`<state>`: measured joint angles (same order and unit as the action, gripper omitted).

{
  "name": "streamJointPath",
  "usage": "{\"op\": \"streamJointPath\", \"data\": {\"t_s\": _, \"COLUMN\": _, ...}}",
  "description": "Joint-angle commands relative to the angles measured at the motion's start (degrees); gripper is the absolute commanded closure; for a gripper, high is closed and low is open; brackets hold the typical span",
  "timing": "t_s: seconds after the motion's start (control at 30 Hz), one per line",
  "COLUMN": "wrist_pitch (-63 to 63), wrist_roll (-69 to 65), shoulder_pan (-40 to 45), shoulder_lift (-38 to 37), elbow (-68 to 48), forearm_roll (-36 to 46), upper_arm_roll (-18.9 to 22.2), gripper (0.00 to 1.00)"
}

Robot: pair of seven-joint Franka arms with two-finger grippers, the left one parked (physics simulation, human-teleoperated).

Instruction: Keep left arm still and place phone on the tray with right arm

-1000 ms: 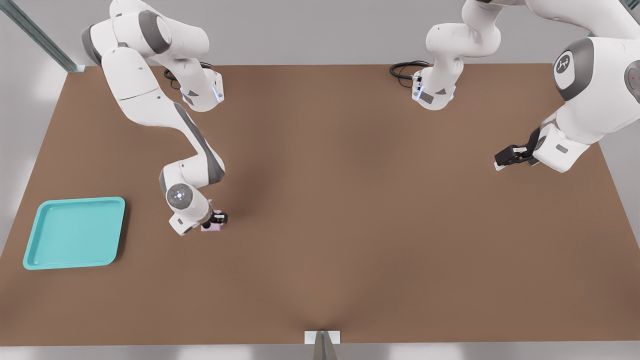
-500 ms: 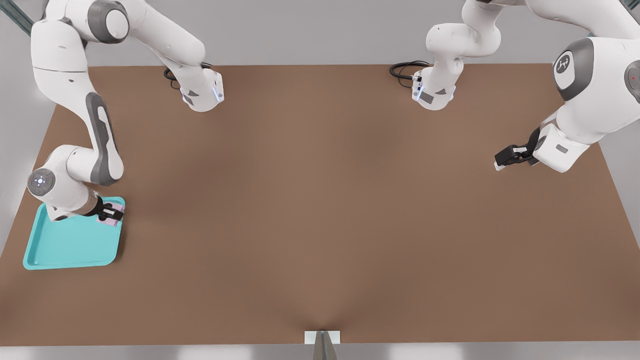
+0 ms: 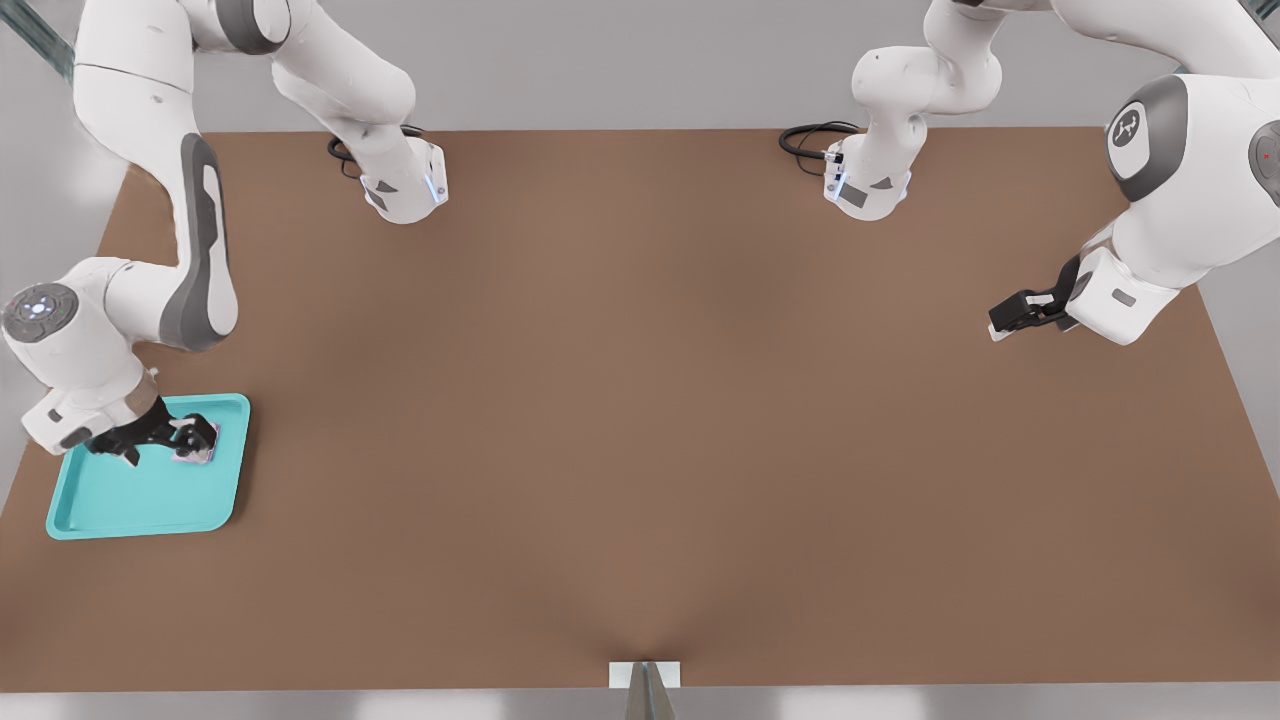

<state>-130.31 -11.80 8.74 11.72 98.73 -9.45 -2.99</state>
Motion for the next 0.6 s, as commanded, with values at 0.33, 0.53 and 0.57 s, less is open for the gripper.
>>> {"op": "streamJointPath", "data": {"t_s": 0.33, "wrist_pitch": 39.09, "wrist_roll": 15.23, "shoulder_pan": -15.52, "shoulder_lift": 3.24, "elbow": -26.42, "forearm_roll": 5.68, "upper_arm_roll": 2.12, "gripper": 0.0}}
{"op": "streamJointPath", "data": {"t_s": 0.53, "wrist_pitch": 30.29, "wrist_roll": 15.49, "shoulder_pan": -12.61, "shoulder_lift": -3.98, "elbow": -10.22, "forearm_roll": 5.59, "upper_arm_roll": -0.44, "gripper": 0.0}}
{"op": "streamJointPath", "data": {"t_s": 0.57, "wrist_pitch": 30.37, "wrist_roll": 15.67, "shoulder_pan": -12.61, "shoulder_lift": -3.99, "elbow": -10.13, "forearm_roll": 5.59, "upper_arm_roll": -0.62, "gripper": 0.0}}
